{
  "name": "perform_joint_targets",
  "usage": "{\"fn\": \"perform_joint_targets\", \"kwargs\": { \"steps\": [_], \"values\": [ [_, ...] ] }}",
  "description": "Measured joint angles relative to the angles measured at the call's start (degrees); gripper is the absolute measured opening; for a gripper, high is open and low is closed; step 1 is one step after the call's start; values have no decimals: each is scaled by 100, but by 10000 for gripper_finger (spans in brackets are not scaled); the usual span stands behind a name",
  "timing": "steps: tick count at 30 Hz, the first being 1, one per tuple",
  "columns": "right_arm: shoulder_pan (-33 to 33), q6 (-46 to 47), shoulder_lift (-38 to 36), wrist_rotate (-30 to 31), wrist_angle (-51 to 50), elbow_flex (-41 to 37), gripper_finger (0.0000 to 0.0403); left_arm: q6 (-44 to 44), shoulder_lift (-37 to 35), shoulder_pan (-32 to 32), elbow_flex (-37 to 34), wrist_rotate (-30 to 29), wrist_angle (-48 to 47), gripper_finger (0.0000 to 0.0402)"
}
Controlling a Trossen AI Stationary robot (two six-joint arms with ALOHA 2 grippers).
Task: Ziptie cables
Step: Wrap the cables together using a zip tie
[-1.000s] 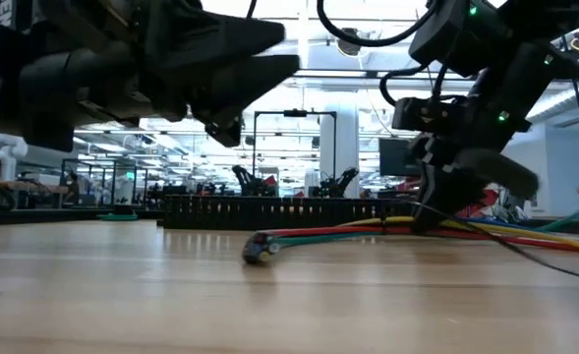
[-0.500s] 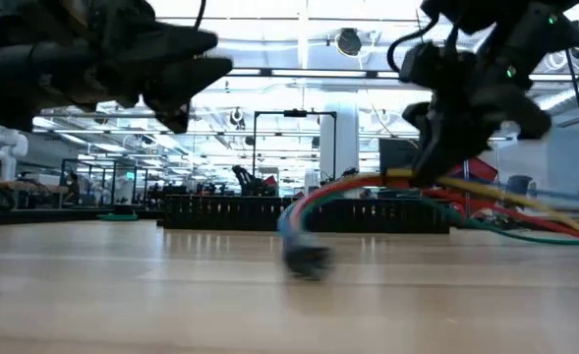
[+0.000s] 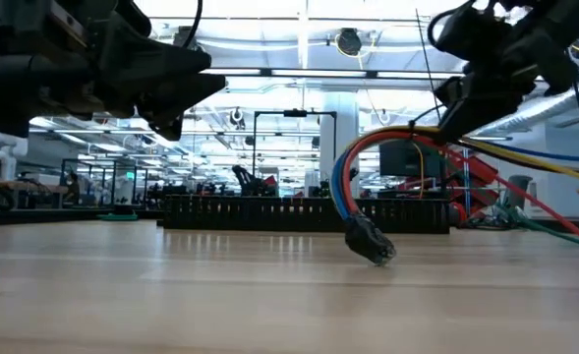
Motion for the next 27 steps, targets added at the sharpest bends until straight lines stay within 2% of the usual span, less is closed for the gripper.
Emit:
{"fn": "perform_joint_targets", "kwargs": {
  "steps": [10, 12, 17, 23, 27],
  "values": [
    [-1, 120, -455, -86, 199, -163, 18, 37, -206, 192, 0, 95, 2, 143],
    [-2, 87, -460, -417, 718, -241, 20, 39, -266, 205, 0, 149, -14, 143],
    [17, 96, -372, -1518, 2890, -975, 26, 46, -435, 199, 0, 217, -25, 143],
    [10, 808, -49, -1372, 3836, -1846, 28, 55, -448, 207, 0, 186, -45, 143],
    [19, 1066, 224, -1224, 4111, -2012, 28, 79, -448, 283, 9, 171, -157, 143]
  ]
}}
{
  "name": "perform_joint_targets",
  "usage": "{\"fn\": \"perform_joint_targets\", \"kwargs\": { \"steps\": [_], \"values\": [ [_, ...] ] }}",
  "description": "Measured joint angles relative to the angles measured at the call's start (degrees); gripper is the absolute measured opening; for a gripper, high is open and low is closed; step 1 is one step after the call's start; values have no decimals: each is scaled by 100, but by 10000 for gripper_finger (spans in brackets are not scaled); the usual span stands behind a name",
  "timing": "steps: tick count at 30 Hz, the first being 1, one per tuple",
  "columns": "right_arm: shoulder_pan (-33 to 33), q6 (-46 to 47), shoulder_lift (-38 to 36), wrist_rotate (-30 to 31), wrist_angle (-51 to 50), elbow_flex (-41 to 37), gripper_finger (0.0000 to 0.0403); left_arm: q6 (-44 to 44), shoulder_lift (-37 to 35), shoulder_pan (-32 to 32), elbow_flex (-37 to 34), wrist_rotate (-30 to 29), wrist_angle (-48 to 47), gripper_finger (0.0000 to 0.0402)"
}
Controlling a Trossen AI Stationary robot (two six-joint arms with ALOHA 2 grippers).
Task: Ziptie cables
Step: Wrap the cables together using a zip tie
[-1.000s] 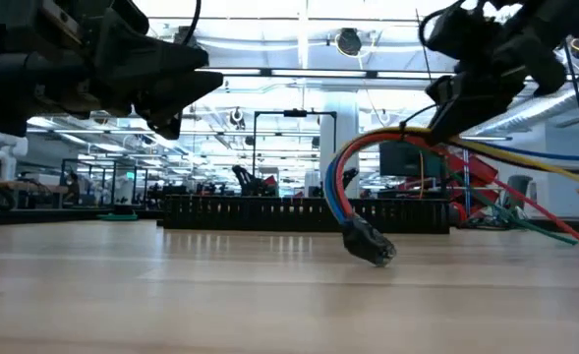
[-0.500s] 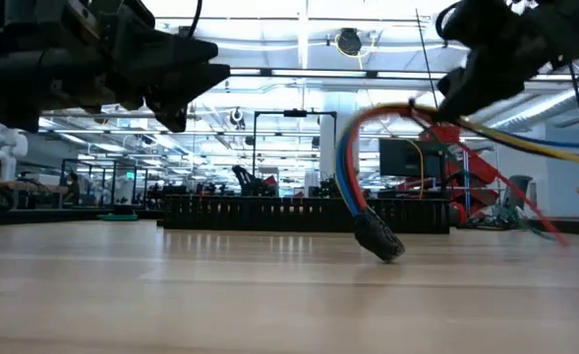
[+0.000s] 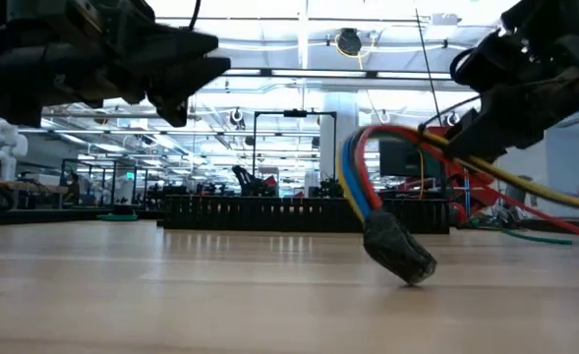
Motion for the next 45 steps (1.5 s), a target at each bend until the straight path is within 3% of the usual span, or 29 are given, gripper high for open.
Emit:
{"fn": "perform_joint_targets", "kwargs": {
  "steps": [18, 38, 45],
  "values": [
    [787, 712, 1369, 28, 611, 4, 29, 63, 2, 16, 442, -203, -1432, 143],
    [813, 626, 1432, 32, 832, 39, 29, -240, 2, 16, 771, -319, -1978, 143],
    [824, 651, 1430, -273, 809, 159, 29, -150, 2, 16, 771, -317, -2379, 143]
  ]
}}
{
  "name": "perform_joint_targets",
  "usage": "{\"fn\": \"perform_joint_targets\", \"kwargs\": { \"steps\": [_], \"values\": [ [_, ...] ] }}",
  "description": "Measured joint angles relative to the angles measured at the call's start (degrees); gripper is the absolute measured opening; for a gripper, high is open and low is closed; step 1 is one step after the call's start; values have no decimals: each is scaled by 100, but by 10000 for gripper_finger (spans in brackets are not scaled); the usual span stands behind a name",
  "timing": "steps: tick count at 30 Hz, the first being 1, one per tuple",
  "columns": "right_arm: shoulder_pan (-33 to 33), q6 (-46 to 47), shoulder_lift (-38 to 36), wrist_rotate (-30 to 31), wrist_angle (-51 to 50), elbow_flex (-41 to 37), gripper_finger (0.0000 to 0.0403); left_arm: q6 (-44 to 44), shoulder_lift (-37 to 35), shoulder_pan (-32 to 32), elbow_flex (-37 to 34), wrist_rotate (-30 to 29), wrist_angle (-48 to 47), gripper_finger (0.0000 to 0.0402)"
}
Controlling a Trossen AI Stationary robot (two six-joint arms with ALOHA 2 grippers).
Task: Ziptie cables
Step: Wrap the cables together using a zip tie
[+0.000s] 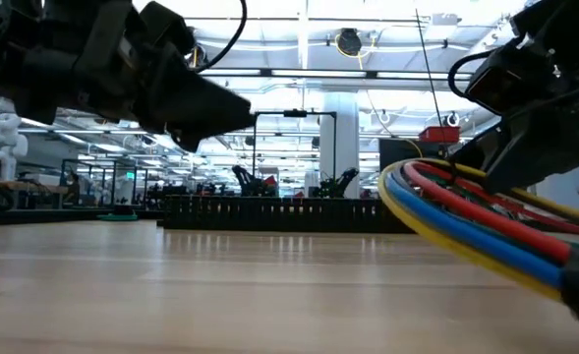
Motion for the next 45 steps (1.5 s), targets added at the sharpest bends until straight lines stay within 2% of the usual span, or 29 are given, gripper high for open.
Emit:
{"fn": "perform_joint_targets", "kwargs": {
  "steps": [18, 23, 29, 32, 36, 40, 43, 45],
  "values": [
    [0, -69, 0, 3, -32, 0, 29, 84, 2, -6, 166, 68, -202, 143],
    [32, 54, 53, -16, 58, 2, 29, 465, 3, -171, 156, 65, 92, 143],
    [320, -105, 531, 60, 40, 445, 29, 505, 4, -219, -303, 12, 1052, 143],
    [351, -376, 882, 248, -75, 743, 32, 353, 4, -214, -525, -130, 1201, 143],
    [181, -612, 1352, 354, -434, 1146, 43, 96, 4, -227, -586, -167, 1118, 143],
    [-52, -718, 1756, 362, -636, 1465, 46, 11, 4, -227, -575, -170, 465, 143],
    [-237, -770, 1954, 362, -644, 1620, 39, -79, 4, -227, -571, -219, 390, 143],
    [-367, -673, 2011, 605, -795, 1694, 27, -91, 4, -241, -566, -222, 406, 143]
  ]
}}
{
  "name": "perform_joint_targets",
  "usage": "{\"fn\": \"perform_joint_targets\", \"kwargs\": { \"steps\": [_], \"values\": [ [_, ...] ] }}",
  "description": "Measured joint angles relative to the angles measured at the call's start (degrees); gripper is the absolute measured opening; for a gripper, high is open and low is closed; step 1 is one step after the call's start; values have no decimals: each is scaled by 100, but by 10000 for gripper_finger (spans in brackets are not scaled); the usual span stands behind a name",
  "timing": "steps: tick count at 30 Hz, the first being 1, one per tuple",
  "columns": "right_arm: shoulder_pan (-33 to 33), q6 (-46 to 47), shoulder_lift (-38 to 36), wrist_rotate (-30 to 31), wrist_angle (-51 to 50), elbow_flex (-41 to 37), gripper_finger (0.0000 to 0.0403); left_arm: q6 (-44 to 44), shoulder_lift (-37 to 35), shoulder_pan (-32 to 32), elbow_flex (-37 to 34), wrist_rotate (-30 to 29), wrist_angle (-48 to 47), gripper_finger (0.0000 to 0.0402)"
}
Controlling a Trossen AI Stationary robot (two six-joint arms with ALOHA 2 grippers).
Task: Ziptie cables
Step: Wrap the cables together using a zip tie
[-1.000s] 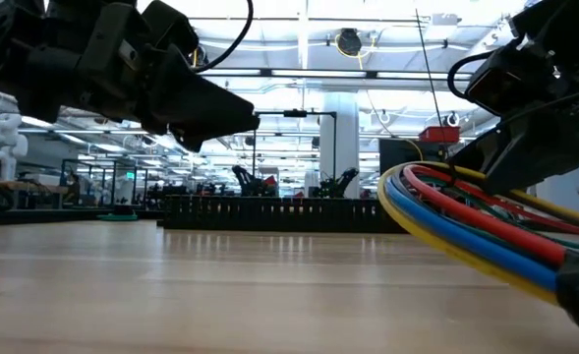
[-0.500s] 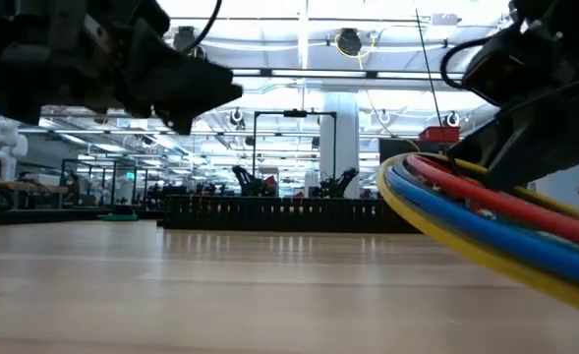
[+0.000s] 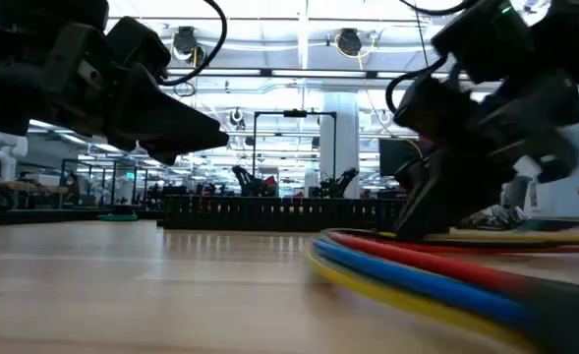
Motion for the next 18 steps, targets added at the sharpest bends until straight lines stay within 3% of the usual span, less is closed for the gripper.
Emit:
{"fn": "perform_joint_targets", "kwargs": {
  "steps": [7, 18],
  "values": [
    [-392, 794, -161, 994, -1077, 13, 8, 5, -2, -69, 20, -3, -98, 143],
    [-67, 481, -1084, 958, -1442, -22, 20, -2, -4, -198, -9, -5, -84, 143]
  ]
}}
